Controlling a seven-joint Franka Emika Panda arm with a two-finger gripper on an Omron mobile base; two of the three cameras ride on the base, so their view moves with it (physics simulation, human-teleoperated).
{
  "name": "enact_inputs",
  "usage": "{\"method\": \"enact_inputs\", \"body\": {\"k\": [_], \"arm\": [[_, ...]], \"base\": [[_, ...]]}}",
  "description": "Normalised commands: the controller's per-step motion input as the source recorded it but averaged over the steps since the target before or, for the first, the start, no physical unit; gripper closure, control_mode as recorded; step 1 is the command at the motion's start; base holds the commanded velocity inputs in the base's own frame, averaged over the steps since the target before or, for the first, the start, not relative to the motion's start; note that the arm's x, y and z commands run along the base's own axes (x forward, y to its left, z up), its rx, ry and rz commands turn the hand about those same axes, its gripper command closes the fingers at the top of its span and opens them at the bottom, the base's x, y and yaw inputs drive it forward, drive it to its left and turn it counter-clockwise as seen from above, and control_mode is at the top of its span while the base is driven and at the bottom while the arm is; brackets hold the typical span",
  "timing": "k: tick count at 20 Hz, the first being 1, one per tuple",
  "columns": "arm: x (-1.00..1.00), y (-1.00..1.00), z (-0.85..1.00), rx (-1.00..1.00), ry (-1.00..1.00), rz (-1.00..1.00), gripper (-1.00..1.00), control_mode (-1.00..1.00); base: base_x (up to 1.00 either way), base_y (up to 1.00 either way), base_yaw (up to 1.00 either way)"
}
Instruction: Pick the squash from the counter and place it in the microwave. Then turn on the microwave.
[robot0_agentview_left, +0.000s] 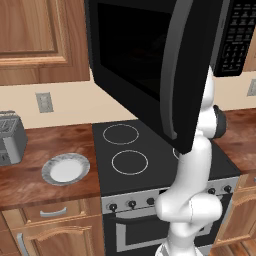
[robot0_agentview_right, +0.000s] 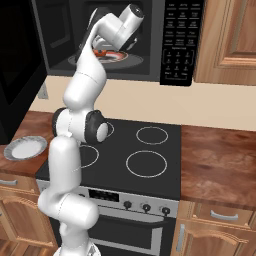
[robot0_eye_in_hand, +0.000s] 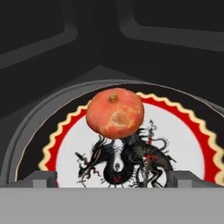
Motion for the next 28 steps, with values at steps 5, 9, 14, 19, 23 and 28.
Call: {"method": "enact_inputs", "body": {"k": [5,9,14,19,23,28], "arm": [[-0.12,0.04,-0.27,0.06,-0.13,-0.09,-1.00,-1.00],[-0.16,0.05,-0.26,0.08,-0.18,-0.07,-1.00,-1.00],[-0.06,0.00,-0.07,0.03,-0.12,-0.07,-1.00,-1.00],[-0.01,0.00,0.11,0.00,0.00,-0.06,-1.00,-1.00],[-0.02,0.00,0.18,0.00,0.03,-0.01,-1.00,-1.00],[0.00,-0.05,0.20,0.02,0.04,0.00,-1.00,-1.00]], "base": [[0.00,0.00,0.00],[0.00,0.00,0.00],[0.00,0.00,0.00],[0.00,0.00,0.00],[0.00,0.00,0.00],[0.00,0.00,0.00]]}}
